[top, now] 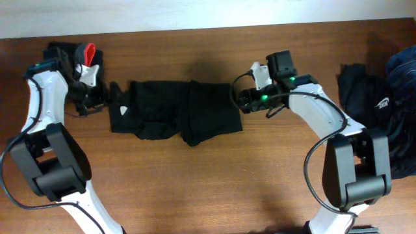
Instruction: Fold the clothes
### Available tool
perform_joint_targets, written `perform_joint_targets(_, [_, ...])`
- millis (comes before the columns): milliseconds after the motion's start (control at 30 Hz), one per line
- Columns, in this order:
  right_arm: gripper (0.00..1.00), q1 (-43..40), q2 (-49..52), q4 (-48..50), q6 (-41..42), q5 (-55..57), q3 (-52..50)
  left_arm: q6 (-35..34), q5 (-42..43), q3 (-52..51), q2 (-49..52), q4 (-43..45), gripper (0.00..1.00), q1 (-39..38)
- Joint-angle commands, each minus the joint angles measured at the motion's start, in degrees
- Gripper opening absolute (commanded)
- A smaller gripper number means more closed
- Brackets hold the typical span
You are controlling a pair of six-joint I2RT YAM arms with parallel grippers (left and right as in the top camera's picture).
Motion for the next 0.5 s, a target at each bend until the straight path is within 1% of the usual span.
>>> perform_joint_targets(0, [0.84,2.3,0.9,1.0,-4.2,-0.9,-0.2,5.1,3.5,-3.3,-1.7,0.9,0.99,-0.3])
perform_joint_targets(133, [0.85,3.3,2.2,3.2,-4.5,0.0,-0.2,5.0,4.6,-6.5,-1.7,4.0,0.99,-0.4])
perform_joint_targets(467, [0.88,3.1,4.7,4.1,-4.5,0.2,-0.2,5.0,5.3,-11.3,-1.7,9.0,0.99,-0.6])
